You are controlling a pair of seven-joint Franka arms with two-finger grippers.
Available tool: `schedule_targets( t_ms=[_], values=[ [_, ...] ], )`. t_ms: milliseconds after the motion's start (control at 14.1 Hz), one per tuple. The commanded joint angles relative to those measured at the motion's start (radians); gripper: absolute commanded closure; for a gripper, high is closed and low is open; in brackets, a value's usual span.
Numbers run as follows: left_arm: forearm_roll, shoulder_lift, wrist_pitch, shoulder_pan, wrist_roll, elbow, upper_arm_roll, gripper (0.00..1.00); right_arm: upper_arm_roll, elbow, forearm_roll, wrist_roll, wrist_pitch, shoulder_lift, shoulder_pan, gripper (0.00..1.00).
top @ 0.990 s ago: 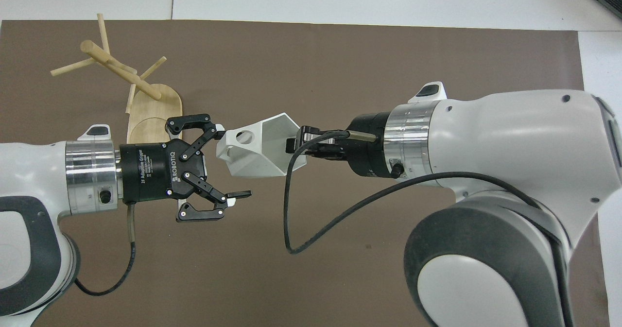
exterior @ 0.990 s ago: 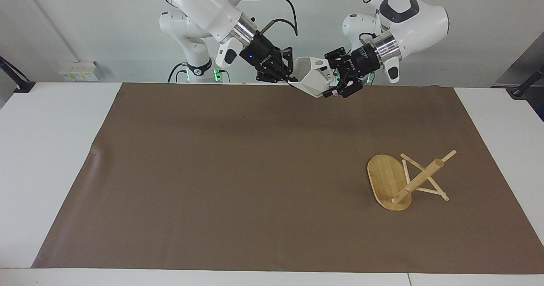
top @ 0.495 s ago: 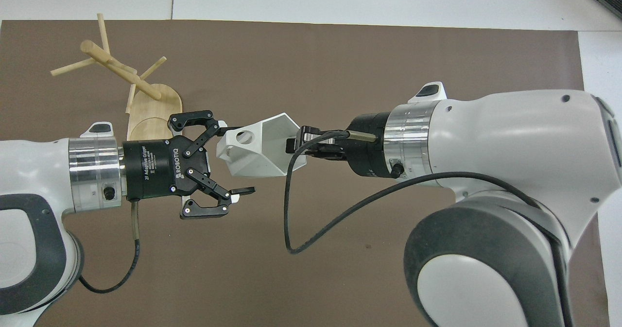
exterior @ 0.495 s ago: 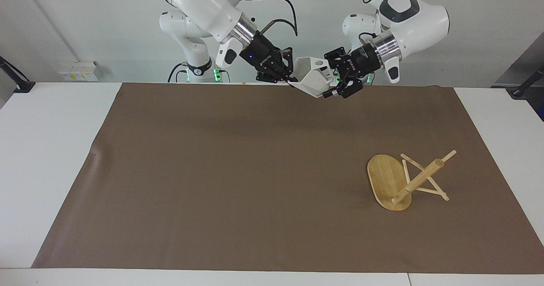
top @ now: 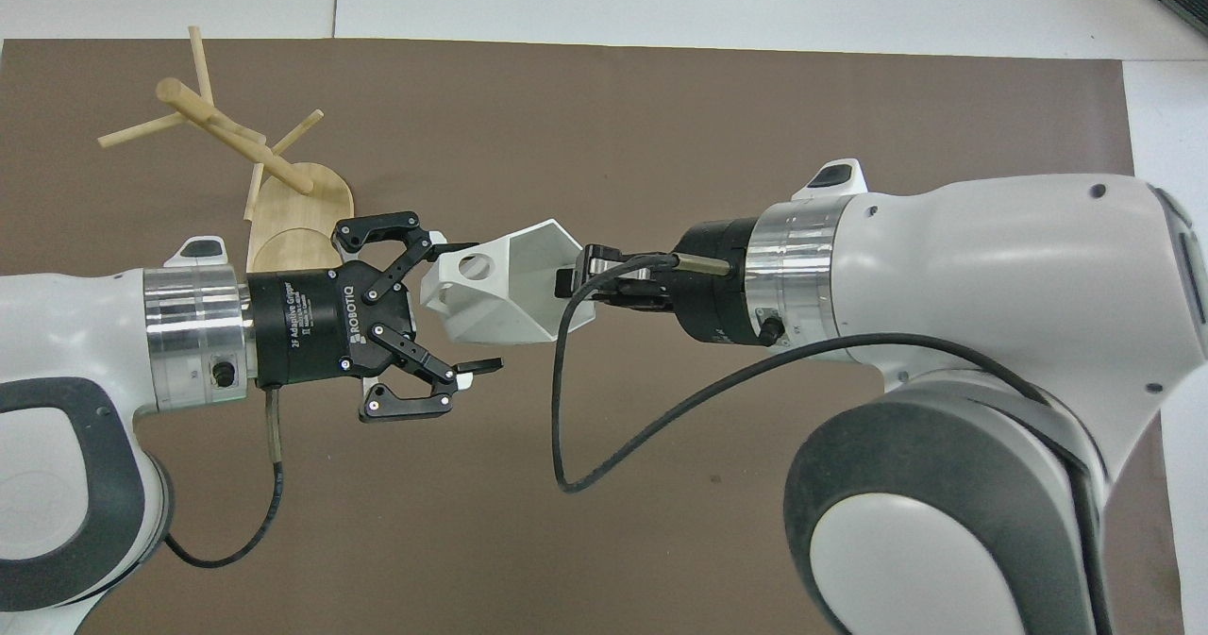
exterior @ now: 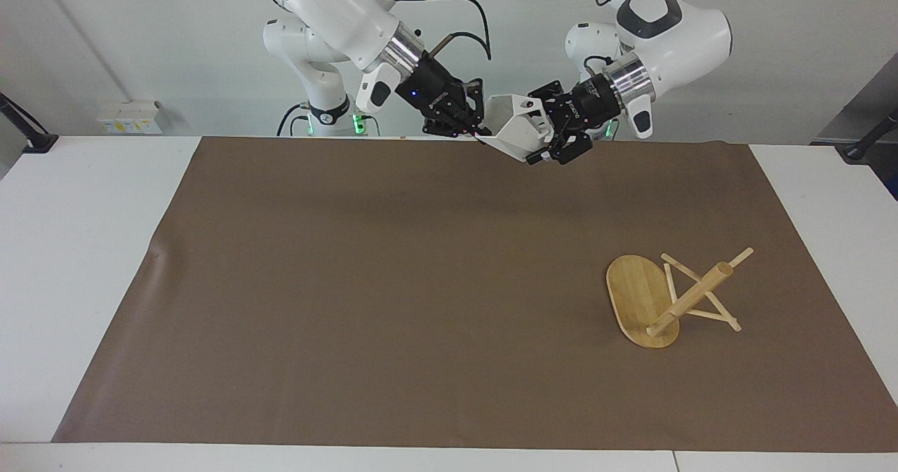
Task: Hang cup on rack
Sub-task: 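Close the left gripper on the cup held by the right gripper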
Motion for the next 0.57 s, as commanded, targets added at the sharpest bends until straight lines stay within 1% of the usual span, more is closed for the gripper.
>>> schedule_targets(
  t_ms=[0, 71, 141, 212, 283, 353, 495],
  values=[
    [-0.007, 0.002, 0.021, -0.015, -0.013, 0.001, 0.003, 0.4, 0.011, -0.002, 0.028, 0.012, 0.017, 0.001, -0.006, 1.0],
    [-0.005, 0.002, 0.012, -0.013, -0.008, 0.002, 0.003, 0.6, 0.011, -0.002, 0.028, 0.014, 0.017, 0.001, -0.006, 1.0],
    [-0.003, 0.002, 0.009, -0.013, -0.003, 0.002, 0.003, 0.75, 0.011, -0.002, 0.028, 0.014, 0.017, 0.001, -0.006, 1.0],
    [-0.003, 0.002, 0.011, -0.013, -0.003, 0.002, 0.004, 0.87, 0.011, -0.002, 0.028, 0.014, 0.017, 0.001, -0.006, 1.0],
    [-0.003, 0.002, 0.009, -0.013, -0.005, 0.001, 0.004, 0.95, 0.011, -0.002, 0.028, 0.017, 0.017, 0.001, -0.006, 1.0],
    [-0.003, 0.0, 0.006, -0.012, -0.011, -0.001, 0.003, 1.0, 0.011, -0.002, 0.028, 0.018, 0.017, 0.001, -0.006, 1.0],
    [-0.003, -0.001, 0.004, -0.01, -0.014, -0.002, 0.004, 1.0, 0.011, -0.002, 0.028, 0.018, 0.015, 0.001, -0.006, 1.0]
  ],
)
